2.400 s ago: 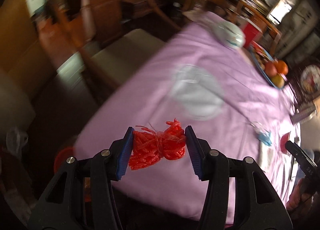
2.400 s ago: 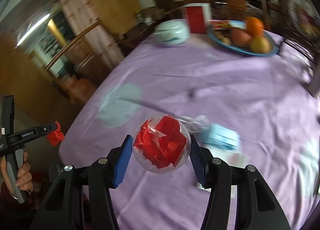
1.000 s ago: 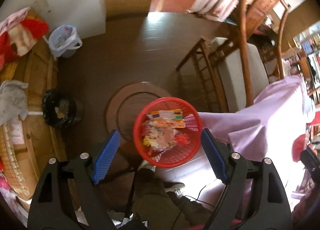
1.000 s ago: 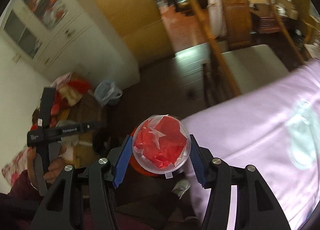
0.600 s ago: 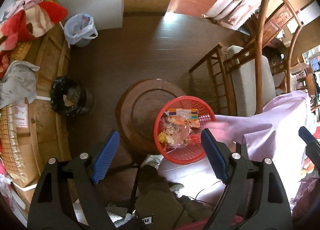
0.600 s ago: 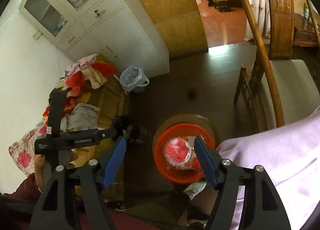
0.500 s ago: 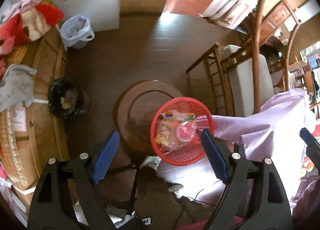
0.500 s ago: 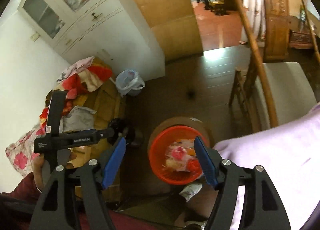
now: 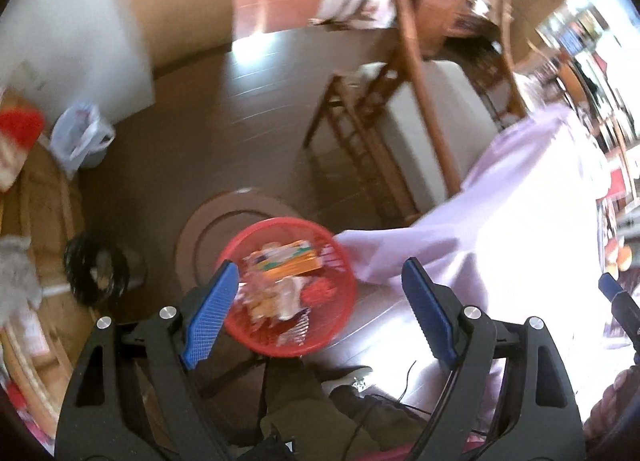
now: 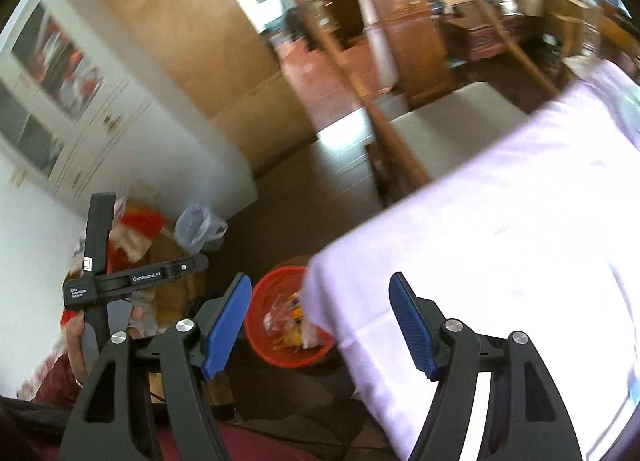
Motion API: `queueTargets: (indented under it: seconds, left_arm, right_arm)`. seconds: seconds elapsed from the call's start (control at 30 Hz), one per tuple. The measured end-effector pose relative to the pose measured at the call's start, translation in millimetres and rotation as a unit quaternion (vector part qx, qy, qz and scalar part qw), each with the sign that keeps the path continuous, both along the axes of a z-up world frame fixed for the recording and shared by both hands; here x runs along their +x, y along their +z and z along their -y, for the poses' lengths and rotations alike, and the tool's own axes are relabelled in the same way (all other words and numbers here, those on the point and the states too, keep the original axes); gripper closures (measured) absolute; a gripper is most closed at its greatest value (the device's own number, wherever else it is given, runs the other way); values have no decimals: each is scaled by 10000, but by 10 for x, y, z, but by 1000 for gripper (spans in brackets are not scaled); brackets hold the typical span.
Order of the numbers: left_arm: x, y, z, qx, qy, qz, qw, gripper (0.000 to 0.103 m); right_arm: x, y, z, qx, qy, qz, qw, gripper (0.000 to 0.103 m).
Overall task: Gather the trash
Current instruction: 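Move both open tools back over the blue mask and tissue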
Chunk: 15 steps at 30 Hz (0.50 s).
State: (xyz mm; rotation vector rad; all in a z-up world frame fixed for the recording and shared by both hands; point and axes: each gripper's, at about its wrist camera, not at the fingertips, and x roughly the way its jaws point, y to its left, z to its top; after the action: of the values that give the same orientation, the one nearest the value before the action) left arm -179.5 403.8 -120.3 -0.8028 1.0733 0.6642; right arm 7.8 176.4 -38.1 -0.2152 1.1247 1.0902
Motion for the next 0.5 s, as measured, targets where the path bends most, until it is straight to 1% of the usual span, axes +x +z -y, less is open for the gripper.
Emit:
queueTargets:
  seconds: [0.13, 0.23, 0.37, 0.4, 0.5]
  left_arm:
    - [489, 68, 220, 86, -632, 86, 9979, 22]
    - [879, 102, 459, 134, -1186, 135, 9928, 22]
    - [1315, 124, 801, 175, -1867, 166, 9821, 22]
    - [1440, 135, 913, 195, -2068, 171, 9780, 22]
    - [1779, 156, 1228, 245, -2605, 191, 9650, 22]
  right_arm:
    - [197, 22, 507, 66, -689, 52, 9976, 32]
    - [301, 28, 911, 116, -1225, 75, 9924, 32]
    - [391, 15, 1513, 184, -1986, 94, 9799, 32]
    - [386, 8, 1612, 198, -2131, 95, 9768, 32]
    - [381, -21, 2094, 269, -2778, 67, 9603, 31]
